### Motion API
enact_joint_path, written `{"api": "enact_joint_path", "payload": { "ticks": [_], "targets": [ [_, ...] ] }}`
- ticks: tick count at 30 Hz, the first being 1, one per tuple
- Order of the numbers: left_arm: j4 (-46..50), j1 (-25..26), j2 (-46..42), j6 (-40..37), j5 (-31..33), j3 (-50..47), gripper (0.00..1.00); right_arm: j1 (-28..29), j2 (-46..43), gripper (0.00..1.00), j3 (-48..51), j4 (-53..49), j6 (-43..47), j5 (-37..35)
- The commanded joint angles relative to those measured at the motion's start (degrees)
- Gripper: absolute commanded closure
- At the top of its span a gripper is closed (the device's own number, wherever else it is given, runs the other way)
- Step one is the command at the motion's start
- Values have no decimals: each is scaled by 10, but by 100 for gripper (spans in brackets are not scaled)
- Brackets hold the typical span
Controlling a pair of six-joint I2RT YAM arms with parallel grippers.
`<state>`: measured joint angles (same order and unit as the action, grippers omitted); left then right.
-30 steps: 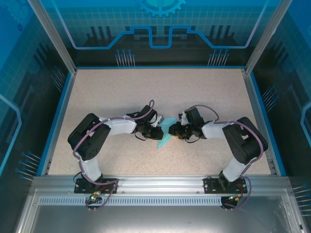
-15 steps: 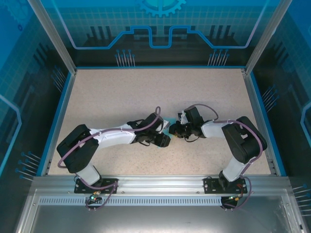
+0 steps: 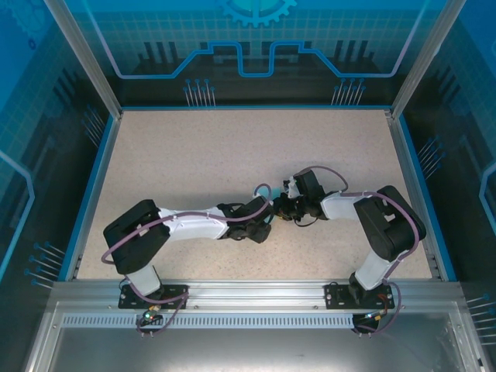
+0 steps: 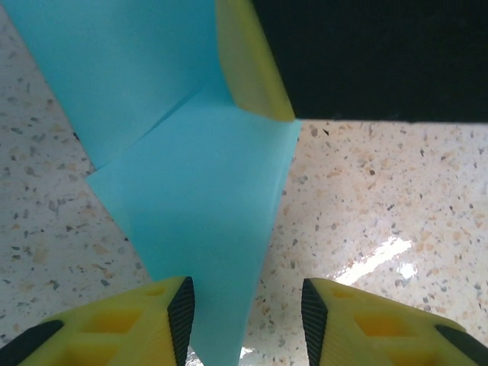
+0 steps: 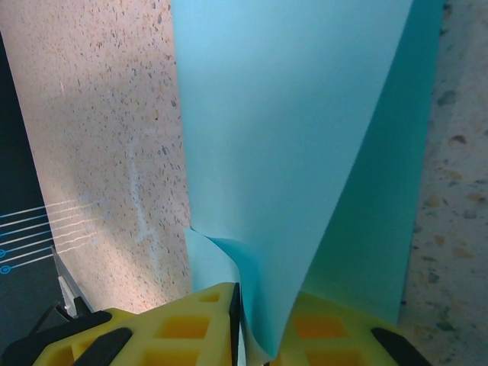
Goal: Fold a paper plane with a square sheet of paper (pick it up from the middle)
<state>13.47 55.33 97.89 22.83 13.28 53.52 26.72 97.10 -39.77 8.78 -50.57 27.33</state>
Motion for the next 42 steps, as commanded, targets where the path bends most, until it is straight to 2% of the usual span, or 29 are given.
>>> {"api": "enact_joint_path", "payload": {
  "ticks": [1,8,14,20,34,37,42],
  "targets": [
    [15,10,10,19,50,19,58,9,-17,82,-13,-13,-6,13],
    [19,16,15,27,72,19,65,10,-20,82,-15,-13,-9,14],
    [16,22,14,31,76,12,63,12,-23,82,-23,-16,-17,16],
    [11,23,14,29,78,12,73,15,-21,82,-29,-27,-15,12],
    [11,23,12,41,89,4,90,17,-23,81,-29,-31,-14,11],
    [2,21,6,49,88,-7,93,18,-36,79,-24,-34,-14,8],
    [-40,-1,-17,64,39,-46,97,13,-89,68,-14,-75,2,-22]
  ]
}}
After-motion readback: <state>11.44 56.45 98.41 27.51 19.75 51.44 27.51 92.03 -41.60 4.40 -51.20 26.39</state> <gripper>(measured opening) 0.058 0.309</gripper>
